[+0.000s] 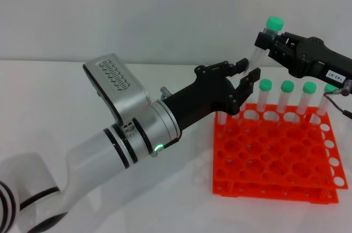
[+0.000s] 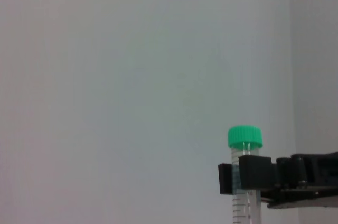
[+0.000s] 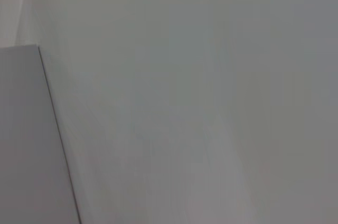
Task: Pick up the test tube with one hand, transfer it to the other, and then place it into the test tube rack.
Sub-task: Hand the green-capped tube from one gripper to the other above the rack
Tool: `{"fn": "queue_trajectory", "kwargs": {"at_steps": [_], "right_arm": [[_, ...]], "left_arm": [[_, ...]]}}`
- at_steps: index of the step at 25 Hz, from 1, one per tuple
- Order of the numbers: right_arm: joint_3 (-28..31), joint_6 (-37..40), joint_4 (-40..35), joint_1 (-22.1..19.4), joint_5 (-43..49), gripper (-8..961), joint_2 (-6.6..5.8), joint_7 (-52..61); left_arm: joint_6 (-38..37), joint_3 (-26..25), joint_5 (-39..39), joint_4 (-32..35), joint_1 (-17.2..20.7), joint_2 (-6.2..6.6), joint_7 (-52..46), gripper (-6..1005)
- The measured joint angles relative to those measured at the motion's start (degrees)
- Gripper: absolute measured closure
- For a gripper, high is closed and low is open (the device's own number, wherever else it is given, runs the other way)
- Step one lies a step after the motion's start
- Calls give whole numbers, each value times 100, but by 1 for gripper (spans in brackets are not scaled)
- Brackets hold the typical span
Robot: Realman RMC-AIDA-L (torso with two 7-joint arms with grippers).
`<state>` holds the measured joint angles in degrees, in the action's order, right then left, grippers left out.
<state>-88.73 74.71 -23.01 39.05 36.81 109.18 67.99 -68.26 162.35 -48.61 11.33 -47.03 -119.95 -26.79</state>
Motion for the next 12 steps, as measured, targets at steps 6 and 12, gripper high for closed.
{"fn": "queue_trajectory", "kwargs": {"at_steps": [6, 12], "right_arm": [[0, 11, -7, 7, -3, 755, 6, 26], [92, 2, -14, -2, -19, 754, 28, 2]], "left_arm": [[47, -192, -12, 175, 111, -7, 205, 706], [149, -382, -20, 229, 254, -12, 292, 455]]}}
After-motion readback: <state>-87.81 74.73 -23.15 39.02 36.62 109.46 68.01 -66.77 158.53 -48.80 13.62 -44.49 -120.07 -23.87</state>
